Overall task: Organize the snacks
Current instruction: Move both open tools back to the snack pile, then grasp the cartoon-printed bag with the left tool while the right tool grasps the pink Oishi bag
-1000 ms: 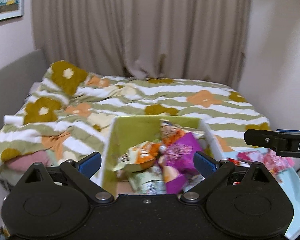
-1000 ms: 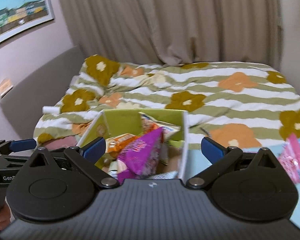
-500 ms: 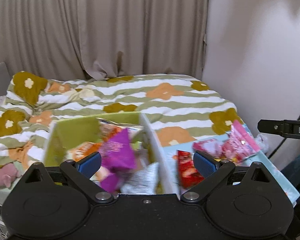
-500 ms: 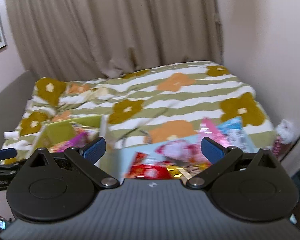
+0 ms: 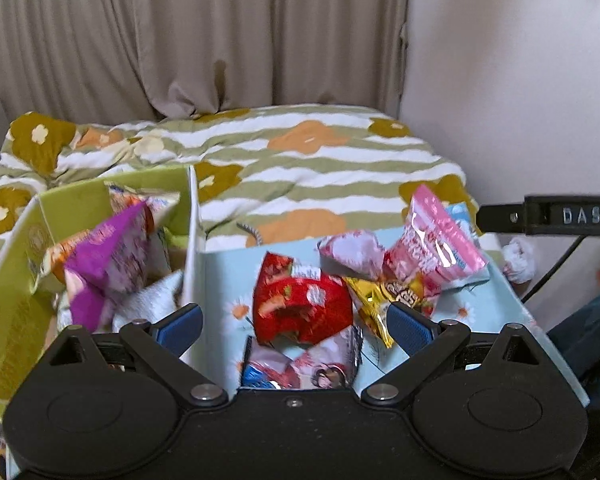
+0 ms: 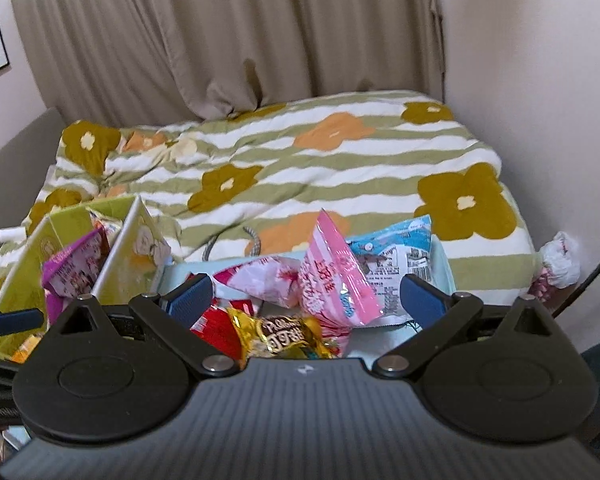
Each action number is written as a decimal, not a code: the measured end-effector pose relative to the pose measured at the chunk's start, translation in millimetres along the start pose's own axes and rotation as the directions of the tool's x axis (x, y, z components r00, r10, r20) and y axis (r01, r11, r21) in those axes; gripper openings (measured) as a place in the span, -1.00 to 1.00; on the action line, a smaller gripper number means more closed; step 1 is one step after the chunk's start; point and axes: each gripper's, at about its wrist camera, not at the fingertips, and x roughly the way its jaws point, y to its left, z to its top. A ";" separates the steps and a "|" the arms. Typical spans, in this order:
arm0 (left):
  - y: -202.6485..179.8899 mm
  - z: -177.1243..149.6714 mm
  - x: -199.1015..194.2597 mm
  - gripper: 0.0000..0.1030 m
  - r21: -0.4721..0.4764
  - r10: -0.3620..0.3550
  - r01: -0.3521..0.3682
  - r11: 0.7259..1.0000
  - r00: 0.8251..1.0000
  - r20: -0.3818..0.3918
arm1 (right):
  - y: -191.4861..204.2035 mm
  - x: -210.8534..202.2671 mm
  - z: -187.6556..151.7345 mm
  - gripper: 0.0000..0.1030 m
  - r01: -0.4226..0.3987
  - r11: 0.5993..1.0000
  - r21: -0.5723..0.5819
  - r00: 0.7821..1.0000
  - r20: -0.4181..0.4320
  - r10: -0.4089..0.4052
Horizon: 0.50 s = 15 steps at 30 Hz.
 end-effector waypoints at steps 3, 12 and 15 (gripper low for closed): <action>-16.0 -10.9 18.2 0.95 -0.009 0.063 -0.063 0.998 0.997 -0.034 | -14.7 14.0 0.6 1.00 -0.033 0.999 -0.011 0.999 -0.029 0.033; -42.9 -44.4 79.8 0.94 0.017 0.195 -0.195 0.981 0.969 -0.153 | -34.9 70.0 0.7 1.00 -0.124 0.990 -0.065 0.989 -0.095 0.117; -46.0 -50.2 93.5 0.94 0.022 0.231 -0.230 0.973 0.958 -0.169 | -37.8 90.3 -0.3 1.00 -0.144 0.987 -0.076 0.983 -0.122 0.134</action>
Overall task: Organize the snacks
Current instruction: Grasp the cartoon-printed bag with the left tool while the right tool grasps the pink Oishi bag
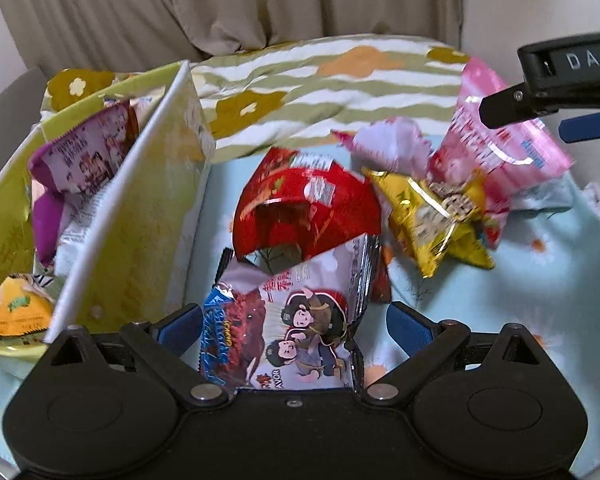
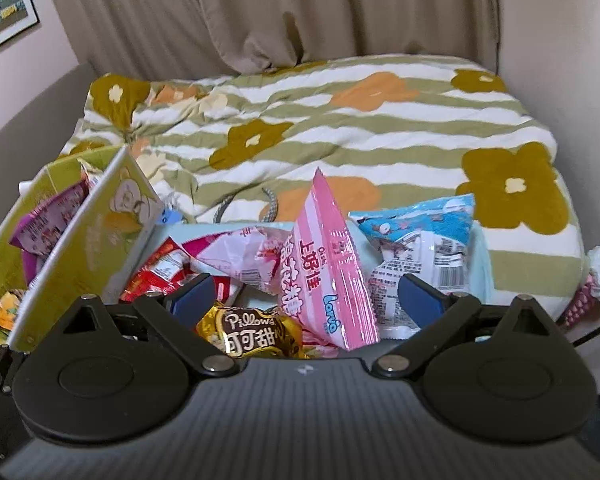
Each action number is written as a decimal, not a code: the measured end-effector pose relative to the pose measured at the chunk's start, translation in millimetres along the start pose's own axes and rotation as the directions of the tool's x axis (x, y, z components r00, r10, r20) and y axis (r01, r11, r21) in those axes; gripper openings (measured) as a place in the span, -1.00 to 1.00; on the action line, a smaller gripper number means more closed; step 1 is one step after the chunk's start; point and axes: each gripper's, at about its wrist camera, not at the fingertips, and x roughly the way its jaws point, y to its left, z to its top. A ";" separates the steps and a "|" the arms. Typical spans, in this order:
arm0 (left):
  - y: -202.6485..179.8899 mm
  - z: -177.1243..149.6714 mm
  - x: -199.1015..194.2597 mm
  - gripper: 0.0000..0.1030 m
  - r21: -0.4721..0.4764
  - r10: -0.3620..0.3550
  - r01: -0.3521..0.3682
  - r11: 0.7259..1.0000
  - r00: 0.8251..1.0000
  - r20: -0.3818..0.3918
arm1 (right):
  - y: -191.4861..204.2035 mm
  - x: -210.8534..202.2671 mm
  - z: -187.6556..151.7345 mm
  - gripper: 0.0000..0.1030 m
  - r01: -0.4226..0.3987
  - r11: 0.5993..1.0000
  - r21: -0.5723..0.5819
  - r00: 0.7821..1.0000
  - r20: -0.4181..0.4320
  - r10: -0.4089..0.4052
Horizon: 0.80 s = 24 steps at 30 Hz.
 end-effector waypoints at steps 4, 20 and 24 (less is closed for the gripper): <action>-6.1 -2.2 16.5 0.94 0.019 0.051 -0.051 0.999 0.999 -0.010 | -4.7 21.2 -0.2 1.00 -0.018 1.000 -0.009 0.999 -0.030 0.018; 0.7 -10.1 34.5 0.32 0.021 0.098 -0.098 0.995 0.995 -0.034 | -9.2 57.4 3.2 0.85 -0.049 0.998 -0.032 0.997 -0.060 0.047; 2.1 -15.3 26.5 0.32 -0.003 0.088 -0.088 0.996 0.995 -0.041 | -9.7 60.7 3.8 0.84 -0.044 0.998 -0.035 0.997 -0.065 0.042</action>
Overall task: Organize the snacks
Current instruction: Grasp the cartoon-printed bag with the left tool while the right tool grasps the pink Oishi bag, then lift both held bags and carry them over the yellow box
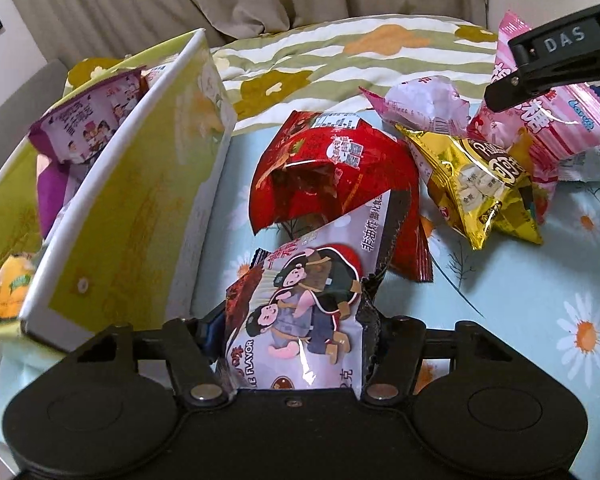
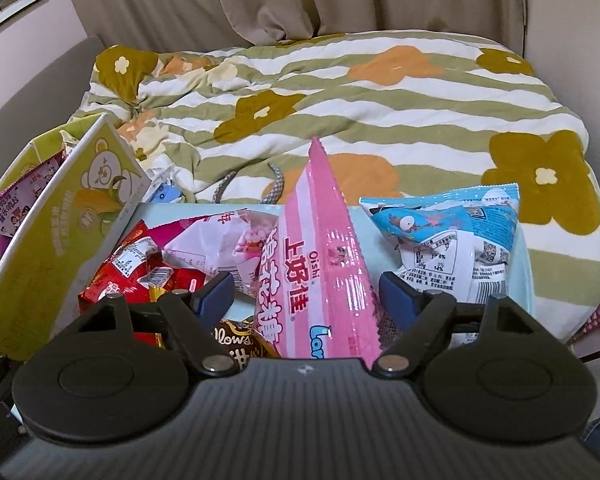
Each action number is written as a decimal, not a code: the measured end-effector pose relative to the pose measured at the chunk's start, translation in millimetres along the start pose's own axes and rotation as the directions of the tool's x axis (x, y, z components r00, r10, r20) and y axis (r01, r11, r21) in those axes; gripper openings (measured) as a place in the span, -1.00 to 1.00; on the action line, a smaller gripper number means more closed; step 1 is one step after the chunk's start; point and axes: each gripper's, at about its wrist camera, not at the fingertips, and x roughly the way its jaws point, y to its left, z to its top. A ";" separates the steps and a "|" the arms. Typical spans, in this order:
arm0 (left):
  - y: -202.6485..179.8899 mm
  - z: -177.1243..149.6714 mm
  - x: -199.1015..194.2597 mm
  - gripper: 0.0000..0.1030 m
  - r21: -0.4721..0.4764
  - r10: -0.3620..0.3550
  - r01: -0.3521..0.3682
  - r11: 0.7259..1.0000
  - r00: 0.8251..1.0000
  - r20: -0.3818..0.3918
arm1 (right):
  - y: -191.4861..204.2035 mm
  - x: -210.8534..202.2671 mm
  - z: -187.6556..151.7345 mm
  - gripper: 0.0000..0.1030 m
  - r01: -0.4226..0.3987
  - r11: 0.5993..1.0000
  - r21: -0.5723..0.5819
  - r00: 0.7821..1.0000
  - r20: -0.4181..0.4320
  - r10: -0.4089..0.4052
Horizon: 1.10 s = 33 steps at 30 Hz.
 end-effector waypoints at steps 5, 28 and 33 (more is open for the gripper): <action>2.5 -3.9 -13.7 0.32 -0.032 -0.005 0.005 0.999 1.000 -0.002 | 0.0 6.2 0.4 0.83 -0.001 1.000 0.005 1.000 -0.006 0.001; 13.7 3.0 -75.7 0.32 -0.043 -0.032 0.036 0.998 0.994 0.103 | -2.0 -25.8 -4.3 0.40 0.003 0.999 0.052 1.000 0.024 -0.004; 21.7 6.6 -101.0 0.32 -0.050 -0.038 0.047 0.998 0.988 0.153 | 9.2 -55.2 -1.4 0.40 -0.013 0.999 0.046 0.998 0.066 0.010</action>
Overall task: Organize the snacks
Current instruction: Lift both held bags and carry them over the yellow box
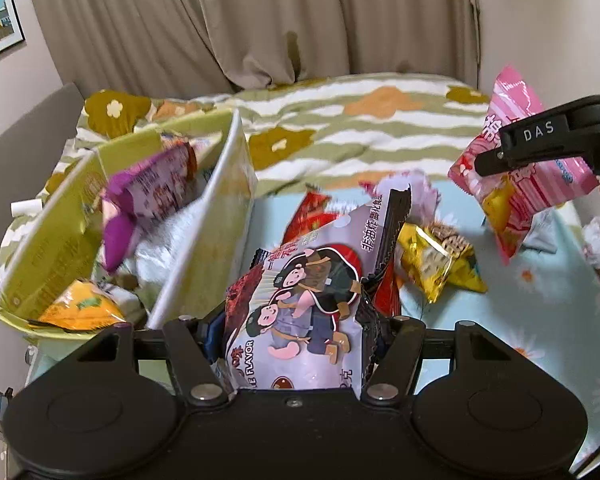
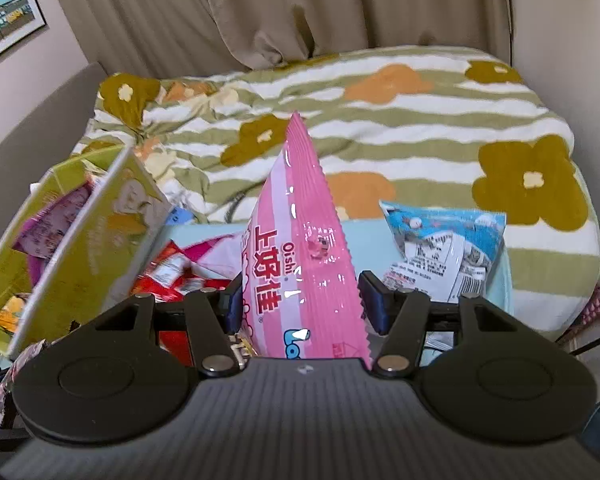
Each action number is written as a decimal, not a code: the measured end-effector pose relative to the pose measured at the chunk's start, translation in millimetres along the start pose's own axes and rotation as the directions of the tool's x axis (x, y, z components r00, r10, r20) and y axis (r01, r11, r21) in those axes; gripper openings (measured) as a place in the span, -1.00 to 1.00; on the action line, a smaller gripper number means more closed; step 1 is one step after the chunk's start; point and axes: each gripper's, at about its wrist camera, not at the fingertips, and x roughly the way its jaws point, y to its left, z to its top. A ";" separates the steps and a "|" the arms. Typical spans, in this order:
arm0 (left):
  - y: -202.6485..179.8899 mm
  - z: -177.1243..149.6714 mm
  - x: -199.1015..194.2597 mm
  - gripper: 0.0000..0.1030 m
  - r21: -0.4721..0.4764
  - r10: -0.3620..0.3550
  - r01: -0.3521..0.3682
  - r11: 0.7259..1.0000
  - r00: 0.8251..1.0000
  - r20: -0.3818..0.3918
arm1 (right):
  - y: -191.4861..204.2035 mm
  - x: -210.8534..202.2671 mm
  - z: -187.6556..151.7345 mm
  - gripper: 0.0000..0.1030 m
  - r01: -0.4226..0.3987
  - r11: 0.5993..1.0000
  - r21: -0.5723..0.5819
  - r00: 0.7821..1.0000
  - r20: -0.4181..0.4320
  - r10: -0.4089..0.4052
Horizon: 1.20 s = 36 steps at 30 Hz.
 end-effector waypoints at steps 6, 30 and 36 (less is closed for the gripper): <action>25.8 12.5 -33.3 0.32 -0.029 0.018 -0.016 0.999 0.997 0.069 | 24.4 -35.1 11.1 0.40 -0.054 0.999 -0.010 0.997 0.051 0.054; 253.8 58.4 -4.6 0.33 -0.138 0.004 0.011 0.990 0.994 0.109 | 236.7 -29.3 27.7 0.40 -0.229 0.973 -0.009 0.970 0.078 0.229; 286.9 65.2 39.8 0.47 -0.147 -0.092 0.096 0.984 0.995 0.034 | 275.6 -8.3 23.6 0.40 -0.210 0.978 0.012 0.976 0.056 0.209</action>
